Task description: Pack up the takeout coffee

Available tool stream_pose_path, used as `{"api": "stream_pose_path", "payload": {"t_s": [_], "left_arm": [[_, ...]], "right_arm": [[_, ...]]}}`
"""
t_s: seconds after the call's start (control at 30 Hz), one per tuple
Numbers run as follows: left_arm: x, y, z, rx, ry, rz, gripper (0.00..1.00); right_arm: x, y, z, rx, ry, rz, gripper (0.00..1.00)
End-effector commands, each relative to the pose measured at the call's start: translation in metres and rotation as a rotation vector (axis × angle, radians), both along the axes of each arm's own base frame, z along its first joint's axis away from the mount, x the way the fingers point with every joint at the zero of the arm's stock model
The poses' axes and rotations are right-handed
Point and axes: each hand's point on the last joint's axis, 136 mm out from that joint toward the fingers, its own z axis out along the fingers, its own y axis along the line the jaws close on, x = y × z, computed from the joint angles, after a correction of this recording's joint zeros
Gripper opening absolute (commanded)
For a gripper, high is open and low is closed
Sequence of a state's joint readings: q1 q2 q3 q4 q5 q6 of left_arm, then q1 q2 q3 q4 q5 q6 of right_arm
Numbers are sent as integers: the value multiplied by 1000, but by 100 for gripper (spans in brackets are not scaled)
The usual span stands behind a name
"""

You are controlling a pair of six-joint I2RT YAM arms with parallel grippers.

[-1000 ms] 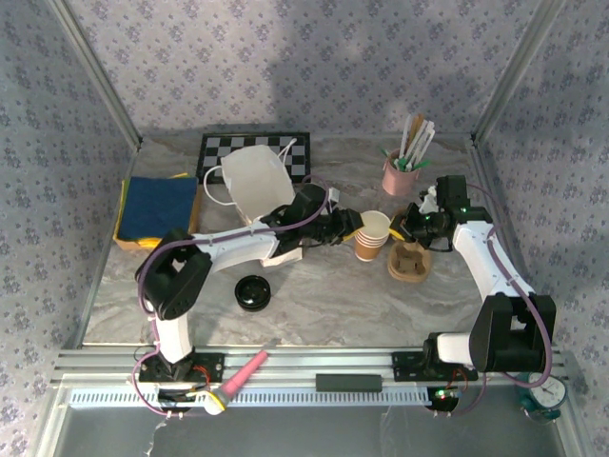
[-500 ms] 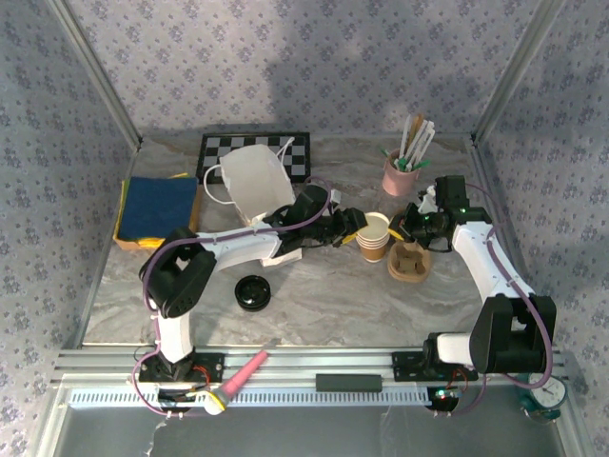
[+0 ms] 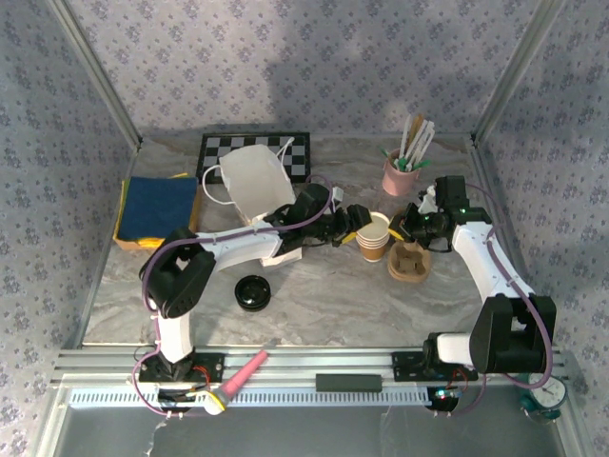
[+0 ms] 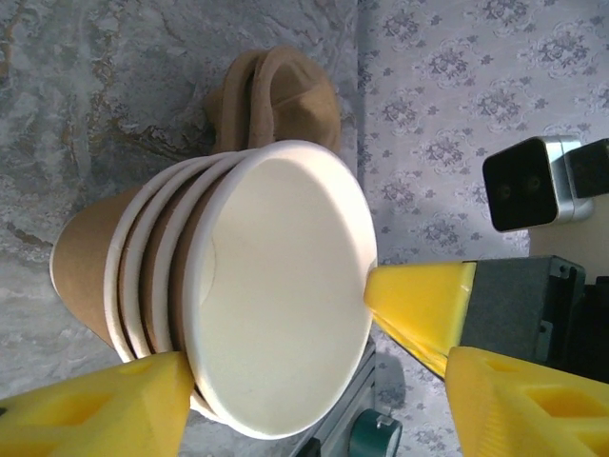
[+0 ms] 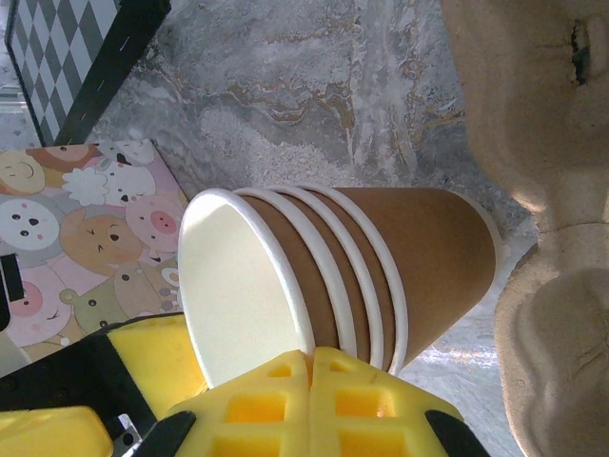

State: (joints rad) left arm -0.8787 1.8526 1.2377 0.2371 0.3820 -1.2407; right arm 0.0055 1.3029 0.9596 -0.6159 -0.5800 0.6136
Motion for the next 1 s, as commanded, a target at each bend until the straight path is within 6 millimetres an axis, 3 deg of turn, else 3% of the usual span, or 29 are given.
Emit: {"api": "stream_pose_path", "payload": {"t_s": [0.0, 0.23, 0.33, 0.47, 0.63, 0.97], "left_arm": [[-7, -8, 11, -17, -16, -34, 74], [-5, 2, 17, 14, -43, -17, 78], [1, 19, 24, 26, -59, 23, 72], [6, 42, 24, 31, -57, 91, 53], [4, 44, 14, 36, -15, 104, 16], [8, 37, -6, 55, 44, 106, 12]], "right_arm": [[-3, 3, -1, 10, 6, 6, 0], [-3, 4, -4, 10, 12, 7, 0], [-4, 1, -5, 6, 17, 1, 0], [-3, -3, -8, 14, 21, -10, 0], [-3, -5, -9, 19, 23, -14, 0], [0, -8, -18, 35, 27, -21, 0]]}}
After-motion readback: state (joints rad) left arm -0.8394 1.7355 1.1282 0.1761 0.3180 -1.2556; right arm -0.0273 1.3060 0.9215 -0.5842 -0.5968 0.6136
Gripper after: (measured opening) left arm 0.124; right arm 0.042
